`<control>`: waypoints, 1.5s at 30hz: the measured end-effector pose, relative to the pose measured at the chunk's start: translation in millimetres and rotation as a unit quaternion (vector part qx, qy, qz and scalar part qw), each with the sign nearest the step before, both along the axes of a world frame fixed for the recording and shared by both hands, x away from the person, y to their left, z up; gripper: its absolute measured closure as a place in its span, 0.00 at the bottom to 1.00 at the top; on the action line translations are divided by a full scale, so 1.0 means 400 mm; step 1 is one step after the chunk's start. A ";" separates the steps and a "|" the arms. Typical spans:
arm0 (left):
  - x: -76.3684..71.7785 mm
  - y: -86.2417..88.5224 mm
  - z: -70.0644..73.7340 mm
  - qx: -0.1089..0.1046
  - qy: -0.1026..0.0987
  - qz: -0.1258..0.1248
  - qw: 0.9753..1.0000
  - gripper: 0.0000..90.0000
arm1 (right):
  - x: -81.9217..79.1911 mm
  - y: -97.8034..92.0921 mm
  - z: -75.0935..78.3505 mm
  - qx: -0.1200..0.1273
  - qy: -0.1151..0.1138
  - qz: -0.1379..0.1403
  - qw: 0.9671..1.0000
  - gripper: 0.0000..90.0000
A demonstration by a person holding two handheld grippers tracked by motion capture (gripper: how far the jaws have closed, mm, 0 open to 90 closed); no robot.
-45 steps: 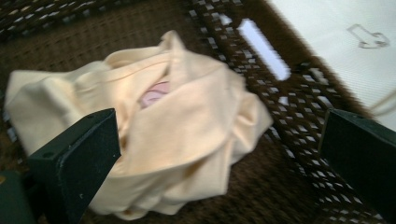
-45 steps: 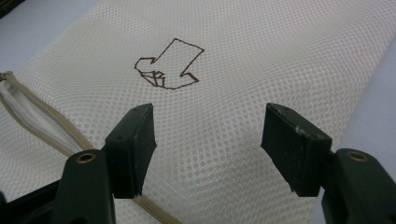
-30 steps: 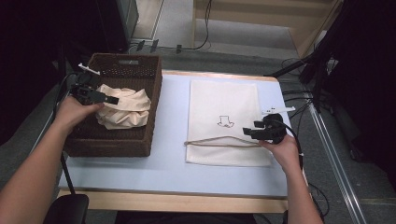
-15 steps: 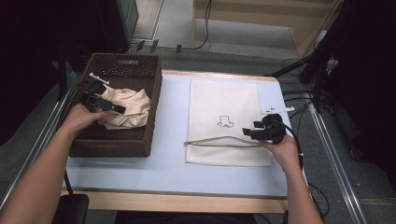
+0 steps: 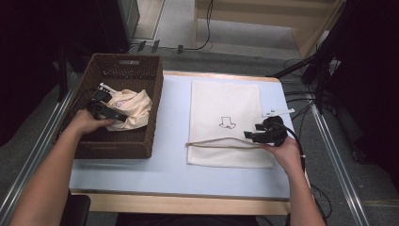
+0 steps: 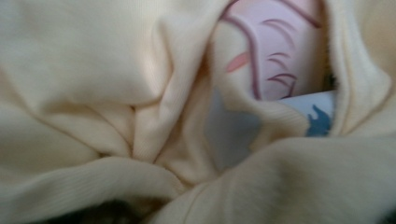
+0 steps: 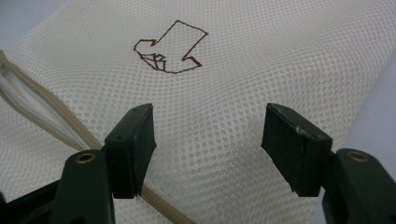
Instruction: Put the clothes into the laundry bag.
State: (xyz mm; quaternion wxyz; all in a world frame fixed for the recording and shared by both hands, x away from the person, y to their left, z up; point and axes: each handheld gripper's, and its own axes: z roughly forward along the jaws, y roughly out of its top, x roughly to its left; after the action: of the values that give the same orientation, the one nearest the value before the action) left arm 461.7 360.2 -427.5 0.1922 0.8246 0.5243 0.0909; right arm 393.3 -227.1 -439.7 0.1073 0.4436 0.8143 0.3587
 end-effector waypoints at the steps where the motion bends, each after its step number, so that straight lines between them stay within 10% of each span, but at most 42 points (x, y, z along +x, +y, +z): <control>1: 0.001 0.001 -0.002 0.007 -0.003 0.005 1.000 0.00 | -0.001 -0.001 0.000 0.000 0.000 0.000 1.000 0.39; 18: 0.000 -0.028 -0.027 -0.003 -0.054 0.008 0.999 0.05 | 0.003 0.007 -0.002 -0.009 -0.003 -0.005 1.000 0.40; 29: 0.001 -0.047 -0.001 -0.045 -0.010 -0.025 0.999 0.61 | 0.004 0.003 0.000 -0.011 -0.009 -0.006 1.000 0.40; 36: 0.016 -0.030 0.022 -0.090 0.038 0.008 0.995 0.68 | 0.004 0.002 0.001 -0.004 -0.010 -0.006 1.000 0.41; 45: 0.014 -0.018 0.115 -0.111 0.003 0.007 0.994 0.69 | 0.002 -0.003 0.005 0.006 -0.011 -0.009 1.000 0.41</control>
State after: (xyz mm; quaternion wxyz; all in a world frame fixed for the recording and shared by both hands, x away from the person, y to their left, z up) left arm 467.5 353.2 -381.3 0.2798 0.7950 0.5373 0.0308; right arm 394.1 -228.3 -437.7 0.1169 0.4476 0.8070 0.3670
